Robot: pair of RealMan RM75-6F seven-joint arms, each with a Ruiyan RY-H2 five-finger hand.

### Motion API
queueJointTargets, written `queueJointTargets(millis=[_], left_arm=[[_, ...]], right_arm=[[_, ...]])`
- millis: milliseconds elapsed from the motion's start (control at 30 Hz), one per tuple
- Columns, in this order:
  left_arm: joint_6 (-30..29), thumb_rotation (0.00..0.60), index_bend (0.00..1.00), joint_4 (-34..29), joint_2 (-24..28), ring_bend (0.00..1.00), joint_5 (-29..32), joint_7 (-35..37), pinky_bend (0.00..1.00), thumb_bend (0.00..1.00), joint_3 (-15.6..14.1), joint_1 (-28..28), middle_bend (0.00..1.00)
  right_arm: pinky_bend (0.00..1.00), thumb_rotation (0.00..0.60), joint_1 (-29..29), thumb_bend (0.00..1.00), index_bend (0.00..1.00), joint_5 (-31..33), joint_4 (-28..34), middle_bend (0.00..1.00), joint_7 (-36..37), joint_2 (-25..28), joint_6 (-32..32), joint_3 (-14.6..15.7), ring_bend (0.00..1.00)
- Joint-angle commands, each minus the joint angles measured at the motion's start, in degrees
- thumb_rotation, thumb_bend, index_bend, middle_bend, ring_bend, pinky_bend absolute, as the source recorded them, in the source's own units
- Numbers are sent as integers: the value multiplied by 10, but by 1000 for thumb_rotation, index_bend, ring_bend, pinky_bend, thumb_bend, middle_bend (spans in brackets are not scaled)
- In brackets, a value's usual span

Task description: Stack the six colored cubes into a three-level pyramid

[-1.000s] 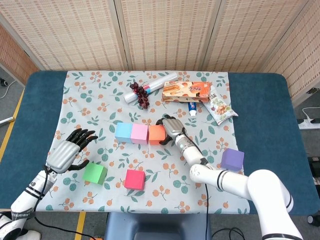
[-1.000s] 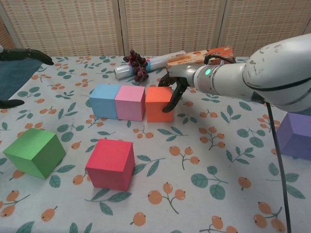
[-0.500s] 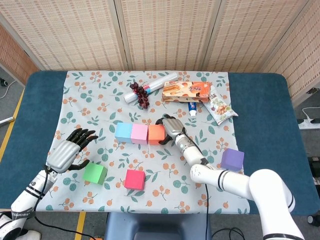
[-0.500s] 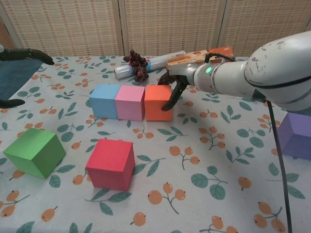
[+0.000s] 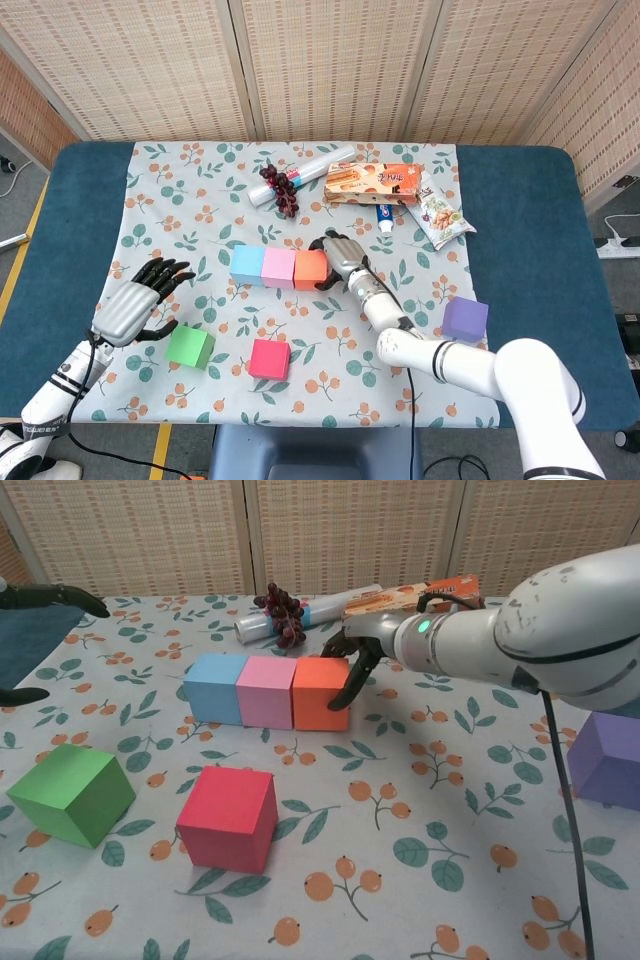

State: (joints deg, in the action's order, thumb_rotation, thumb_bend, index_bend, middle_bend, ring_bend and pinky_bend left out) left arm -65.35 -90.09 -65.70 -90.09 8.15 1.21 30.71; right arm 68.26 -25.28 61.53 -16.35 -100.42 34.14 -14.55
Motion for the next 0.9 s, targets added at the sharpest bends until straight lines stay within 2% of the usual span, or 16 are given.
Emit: queueJointTargets(millis=[33,567,767,900], left_arm=[[0,600,145,1,0,0,-1,3,49,329,0,0,60],[0,600,145,10,-2,0,-4,16,49,331,-2,-1,59],[-1,600,145,13,-4,0,-6,20,49,331,-2,-1,59],[-2,600,145,13,-4,0,-6,21,49,330,-2,-1,59]], right_arm=[[108,600,1,105,340,1,-2,209,0,-2,0,0,6],[101,600,4,104,331,0,-15,209,-3,-14,0,-1,6],[86,600,3,105,281,-2,-17,204,-3,-15,2,-3,6],[76,600,2,104,213,-4,-17,203,-3,-14,2,-3,6]])
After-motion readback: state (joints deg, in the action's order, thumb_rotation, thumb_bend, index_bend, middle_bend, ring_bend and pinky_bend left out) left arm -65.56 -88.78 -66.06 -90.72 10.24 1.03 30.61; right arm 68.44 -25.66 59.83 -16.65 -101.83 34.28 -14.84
